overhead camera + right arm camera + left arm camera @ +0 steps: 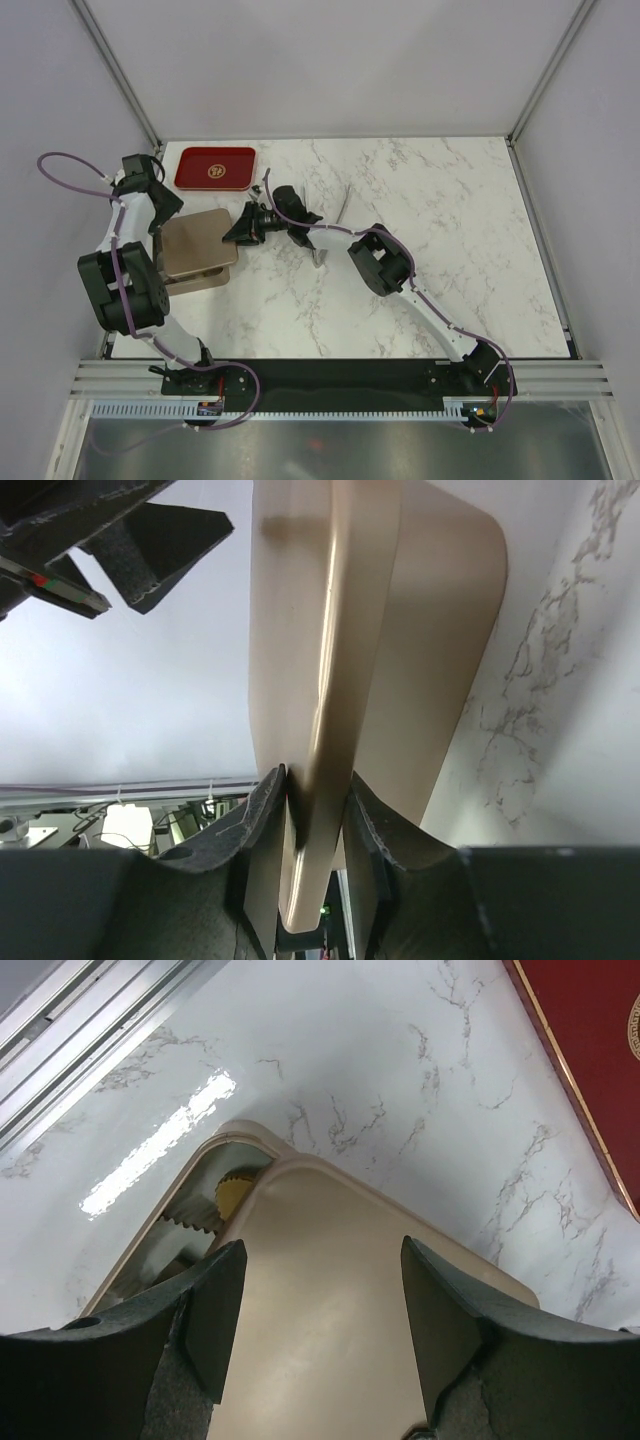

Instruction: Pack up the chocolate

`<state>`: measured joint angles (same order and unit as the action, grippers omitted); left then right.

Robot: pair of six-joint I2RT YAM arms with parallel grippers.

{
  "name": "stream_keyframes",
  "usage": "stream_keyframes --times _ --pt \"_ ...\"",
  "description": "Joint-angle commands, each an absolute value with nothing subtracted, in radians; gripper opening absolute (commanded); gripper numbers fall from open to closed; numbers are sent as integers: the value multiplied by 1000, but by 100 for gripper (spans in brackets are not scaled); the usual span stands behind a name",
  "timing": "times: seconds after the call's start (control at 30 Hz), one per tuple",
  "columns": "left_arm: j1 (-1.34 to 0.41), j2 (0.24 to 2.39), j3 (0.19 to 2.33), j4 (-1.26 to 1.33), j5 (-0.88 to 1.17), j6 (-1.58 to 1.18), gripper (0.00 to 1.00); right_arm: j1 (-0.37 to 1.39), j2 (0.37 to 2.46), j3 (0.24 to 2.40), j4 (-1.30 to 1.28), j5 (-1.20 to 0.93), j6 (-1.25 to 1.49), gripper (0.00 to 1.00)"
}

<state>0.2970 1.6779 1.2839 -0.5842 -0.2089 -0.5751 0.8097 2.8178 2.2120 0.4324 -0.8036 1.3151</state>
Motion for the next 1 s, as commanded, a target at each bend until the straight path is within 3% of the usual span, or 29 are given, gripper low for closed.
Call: stream_keyframes --times 0.0,0.27,0.5,0.97 --pt "305 1612 1342 -587 -268 -535 71 824 2746 2210 468 -781 1308 32" --pt "305 1621 1356 -588 -241 -538 72 842 2760 2235 462 -781 1327 27" --pt "305 1643 1325 -586 -230 -551 72 861 2770 2220 459 -772 1327 37" --pt "302 1709 1267 -583 -163 -548 71 842 2669 2140 330 -709 1203 40"
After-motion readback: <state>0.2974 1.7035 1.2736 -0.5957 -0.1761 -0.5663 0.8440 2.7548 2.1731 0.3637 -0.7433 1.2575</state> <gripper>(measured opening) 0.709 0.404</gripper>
